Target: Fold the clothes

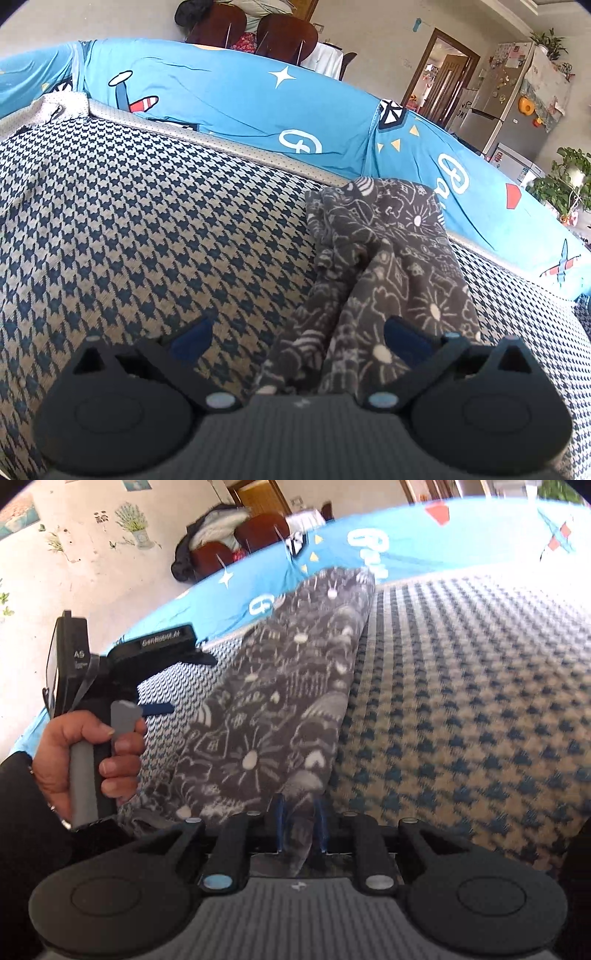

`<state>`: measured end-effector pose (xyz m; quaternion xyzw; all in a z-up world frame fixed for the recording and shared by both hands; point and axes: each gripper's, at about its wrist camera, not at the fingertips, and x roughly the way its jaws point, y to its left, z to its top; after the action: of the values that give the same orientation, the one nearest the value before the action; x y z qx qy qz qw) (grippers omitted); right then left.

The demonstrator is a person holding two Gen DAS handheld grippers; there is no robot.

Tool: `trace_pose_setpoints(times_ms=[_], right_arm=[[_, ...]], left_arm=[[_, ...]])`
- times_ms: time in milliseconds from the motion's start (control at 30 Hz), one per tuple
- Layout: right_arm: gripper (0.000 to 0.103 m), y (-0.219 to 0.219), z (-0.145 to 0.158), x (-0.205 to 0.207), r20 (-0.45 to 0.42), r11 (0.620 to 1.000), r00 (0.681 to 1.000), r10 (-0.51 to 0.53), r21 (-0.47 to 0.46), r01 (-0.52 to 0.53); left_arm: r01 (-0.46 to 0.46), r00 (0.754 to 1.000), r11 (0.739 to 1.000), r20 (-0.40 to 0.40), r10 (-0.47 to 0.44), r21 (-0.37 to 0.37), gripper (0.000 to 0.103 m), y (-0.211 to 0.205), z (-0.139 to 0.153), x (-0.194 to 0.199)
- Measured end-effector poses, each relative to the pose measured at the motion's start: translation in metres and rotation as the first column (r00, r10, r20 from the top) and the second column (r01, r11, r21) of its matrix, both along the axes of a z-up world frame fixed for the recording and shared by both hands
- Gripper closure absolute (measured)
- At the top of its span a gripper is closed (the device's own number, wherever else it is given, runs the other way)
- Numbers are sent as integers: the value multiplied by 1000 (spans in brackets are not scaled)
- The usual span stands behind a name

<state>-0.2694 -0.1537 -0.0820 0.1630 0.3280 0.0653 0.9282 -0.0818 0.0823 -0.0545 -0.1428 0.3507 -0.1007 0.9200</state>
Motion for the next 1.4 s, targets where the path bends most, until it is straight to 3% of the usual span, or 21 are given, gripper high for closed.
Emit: trace_pose_setpoints(times_ms=[100,633,967,1167,1400], right_arm=[[84,2,4,-1,34,1000,999,-3,-25,4],[78,7,-4,3,2,999,999,42,-11,-42],[78,7,3,2,41,999,999,29,-23,-28],[78,9,5,2,47,999,998,43,-18,-42],[78,21,12,10,59,993,992,114,17,-115]], left_arm=[[-2,1000,1000,8,2,-1,0,7,3,-7],[81,997,995,-2,-81,58,0,-2,-1,-28],[19,999,999,-39,-17,43,0,15,-4,-24],[36,999,999,-36,-35,18,0,18,-3,-26],[24,999,999,-50,-22,25,0,17,-4,-20]])
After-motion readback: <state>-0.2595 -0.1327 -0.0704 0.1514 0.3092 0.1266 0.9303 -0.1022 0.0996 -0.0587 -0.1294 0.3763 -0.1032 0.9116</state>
